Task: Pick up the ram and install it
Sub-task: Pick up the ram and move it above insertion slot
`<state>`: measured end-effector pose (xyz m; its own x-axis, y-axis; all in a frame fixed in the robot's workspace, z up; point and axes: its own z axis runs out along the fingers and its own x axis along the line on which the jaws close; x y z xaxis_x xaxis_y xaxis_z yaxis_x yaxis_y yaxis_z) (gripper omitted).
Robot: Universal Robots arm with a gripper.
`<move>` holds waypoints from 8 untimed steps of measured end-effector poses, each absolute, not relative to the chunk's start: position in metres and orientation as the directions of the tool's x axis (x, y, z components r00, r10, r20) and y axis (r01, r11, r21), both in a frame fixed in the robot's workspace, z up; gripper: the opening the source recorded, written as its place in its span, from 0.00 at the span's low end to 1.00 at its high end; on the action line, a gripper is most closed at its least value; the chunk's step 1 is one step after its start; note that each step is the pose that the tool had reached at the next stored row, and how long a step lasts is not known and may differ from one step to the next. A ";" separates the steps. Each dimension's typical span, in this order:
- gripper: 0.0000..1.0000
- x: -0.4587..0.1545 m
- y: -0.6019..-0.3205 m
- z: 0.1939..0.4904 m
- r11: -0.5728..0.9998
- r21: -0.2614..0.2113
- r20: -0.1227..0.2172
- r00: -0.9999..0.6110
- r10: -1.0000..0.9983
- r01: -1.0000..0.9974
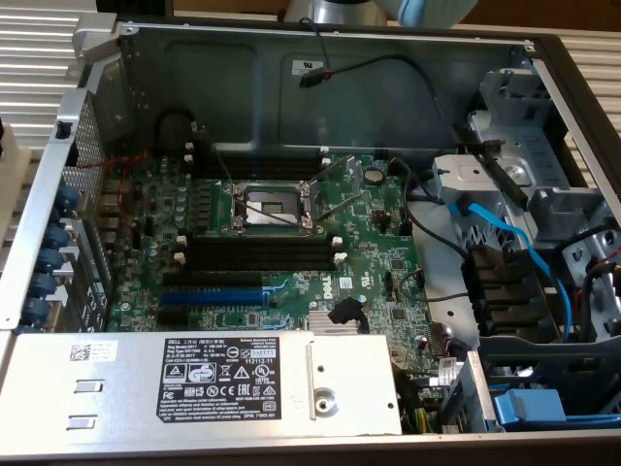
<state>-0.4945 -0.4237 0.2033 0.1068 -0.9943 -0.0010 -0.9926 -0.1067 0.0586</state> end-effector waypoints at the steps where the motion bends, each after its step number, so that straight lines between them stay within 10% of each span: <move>1: 0.15 -0.495 -0.424 0.203 -0.107 0.059 -0.001 0.107 -0.994 -0.993; 8: 0.12 -0.495 -0.424 0.203 -0.107 0.059 -0.001 0.107 -0.994 -0.993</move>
